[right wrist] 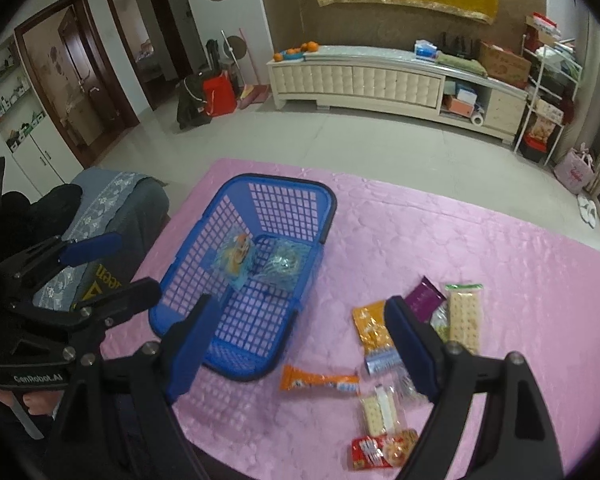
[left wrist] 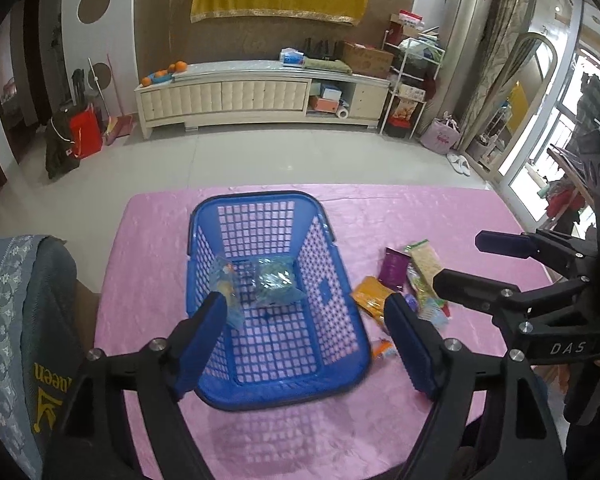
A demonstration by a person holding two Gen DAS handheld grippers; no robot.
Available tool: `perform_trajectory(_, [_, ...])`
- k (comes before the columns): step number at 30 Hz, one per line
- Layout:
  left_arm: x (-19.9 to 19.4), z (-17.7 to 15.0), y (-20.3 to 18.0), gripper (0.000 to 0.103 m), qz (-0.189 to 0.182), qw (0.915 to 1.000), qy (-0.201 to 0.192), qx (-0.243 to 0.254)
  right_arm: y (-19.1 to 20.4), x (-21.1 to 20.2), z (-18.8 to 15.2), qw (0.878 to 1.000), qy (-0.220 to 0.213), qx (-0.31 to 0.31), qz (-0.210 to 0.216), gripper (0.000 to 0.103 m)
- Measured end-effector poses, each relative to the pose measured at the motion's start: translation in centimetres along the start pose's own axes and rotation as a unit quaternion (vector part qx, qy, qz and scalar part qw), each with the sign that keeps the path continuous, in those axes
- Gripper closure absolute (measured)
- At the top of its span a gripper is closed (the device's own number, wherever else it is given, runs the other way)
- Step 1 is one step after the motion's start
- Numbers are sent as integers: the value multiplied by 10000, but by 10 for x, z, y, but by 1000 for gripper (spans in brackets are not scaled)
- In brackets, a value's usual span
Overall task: Organize snacks
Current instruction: 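Withdraw the right tool from the basket back over the snack pile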
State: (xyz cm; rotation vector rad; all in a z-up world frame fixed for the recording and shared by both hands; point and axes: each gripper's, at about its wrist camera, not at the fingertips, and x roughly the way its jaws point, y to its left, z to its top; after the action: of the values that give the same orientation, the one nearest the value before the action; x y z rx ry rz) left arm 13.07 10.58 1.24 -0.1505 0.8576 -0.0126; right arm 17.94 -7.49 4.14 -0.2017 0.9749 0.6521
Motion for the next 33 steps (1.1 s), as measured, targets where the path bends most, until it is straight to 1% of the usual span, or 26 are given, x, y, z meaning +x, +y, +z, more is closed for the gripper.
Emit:
perform_trajectory(6, [-13, -9, -21, 22, -43, 9999, -76, 113, -6, -31, -17, 9998, -175, 59, -74, 16])
perform_trajectory(10, [-18, -13, -37, 22, -85, 9996, -123, 228, -14, -43, -28, 9995, -203, 106, -195, 16])
perform_trajectory(16, [-24, -21, -61, 22, -135, 9987, -365, 324, -34, -59, -50, 9988, -288, 251, -295, 16])
perform_trajectory(21, [-19, -35, -84, 22, -251, 9977, -378, 506, -49, -74, -73, 9974, -547, 300, -355, 15])
perform_trajectory(24, [-12, -44, -99, 22, -374, 9961, -356, 713, -58, -75, -87, 9967, -561, 339, -477, 11])
perform_trajectory(28, [2, -60, -110, 22, -366, 9964, -286, 711, -67, -68, -105, 9965, -495, 279, -615, 10])
perform_trajectory(31, [13, -75, -118, 22, -307, 9968, -237, 702, -69, -58, -122, 9959, -448, 24, -786, 10])
perform_trajectory(33, [21, -86, -119, 22, -343, 9971, -160, 660, -70, -48, -137, 9951, -341, -240, -900, 10])
